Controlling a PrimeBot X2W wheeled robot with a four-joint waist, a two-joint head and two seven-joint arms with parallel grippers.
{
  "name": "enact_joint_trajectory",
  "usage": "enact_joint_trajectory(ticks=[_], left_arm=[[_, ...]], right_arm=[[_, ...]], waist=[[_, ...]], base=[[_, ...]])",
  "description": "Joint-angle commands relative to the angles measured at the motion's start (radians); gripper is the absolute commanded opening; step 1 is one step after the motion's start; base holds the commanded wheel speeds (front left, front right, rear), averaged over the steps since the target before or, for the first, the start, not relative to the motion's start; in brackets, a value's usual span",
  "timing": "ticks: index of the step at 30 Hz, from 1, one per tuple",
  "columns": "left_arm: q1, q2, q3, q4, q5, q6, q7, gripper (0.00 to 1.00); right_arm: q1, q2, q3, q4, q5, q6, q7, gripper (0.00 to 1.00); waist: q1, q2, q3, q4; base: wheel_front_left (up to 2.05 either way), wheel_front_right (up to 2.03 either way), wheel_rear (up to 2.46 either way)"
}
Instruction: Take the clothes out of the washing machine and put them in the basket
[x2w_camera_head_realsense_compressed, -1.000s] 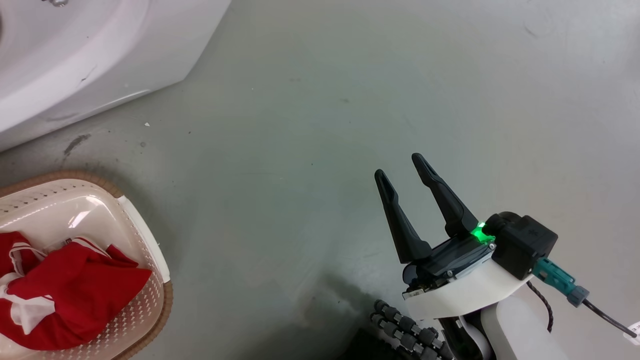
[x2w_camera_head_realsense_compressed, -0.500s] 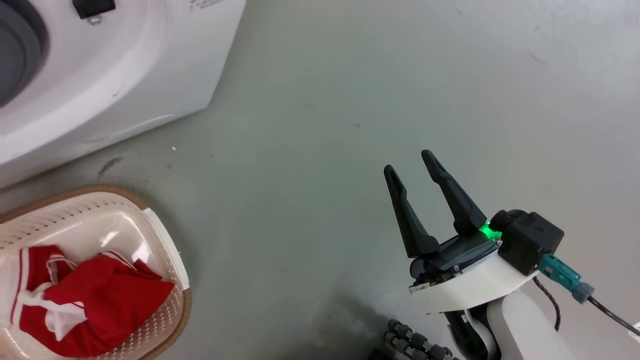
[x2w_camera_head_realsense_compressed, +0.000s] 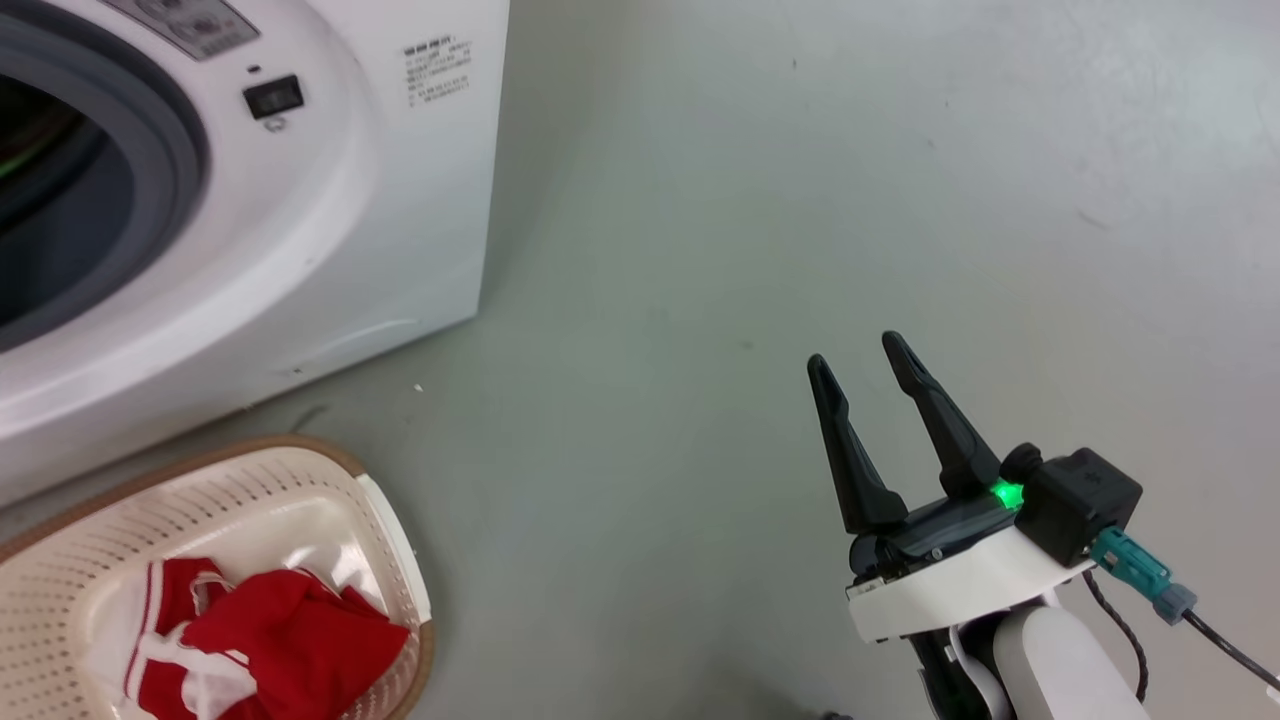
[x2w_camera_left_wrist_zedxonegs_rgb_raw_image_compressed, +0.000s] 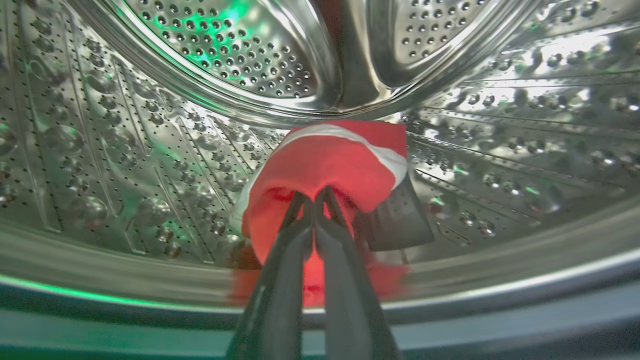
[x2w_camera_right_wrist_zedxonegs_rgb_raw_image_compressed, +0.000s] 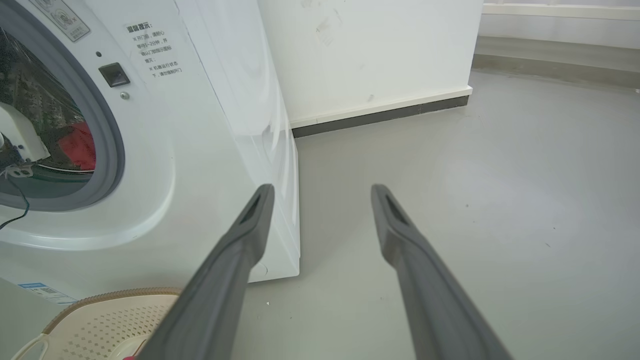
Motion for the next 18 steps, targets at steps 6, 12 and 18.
enact_joint_trajectory(ticks=[6, 12, 18], left_arm=[[0.086, -0.06, 0.012, -0.011, -0.023, -0.012, -0.034, 0.0], [0.159, -0.117, 0.017, -0.077, -0.027, -0.013, -0.04, 0.0], [0.272, -0.161, 0.012, -0.24, 0.001, -0.002, -0.041, 0.0]], right_arm=[[0.04, 0.001, -0.02, 0.018, -0.015, -0.001, -0.002, 1.0], [0.071, 0.001, -0.044, 0.028, -0.03, -0.001, 0.003, 1.0], [0.11, 0.001, -0.07, 0.009, -0.054, -0.001, 0.032, 1.0]], waist=[[0.0, 0.0, -0.138, 0.05], [0.0, 0.0, -0.236, 0.095], [0.0, 0.0, -0.326, 0.152]], base=[[0.0, 0.0, 0.0], [0.0, 0.0, 0.0], [0.0, 0.0, 0.0]])
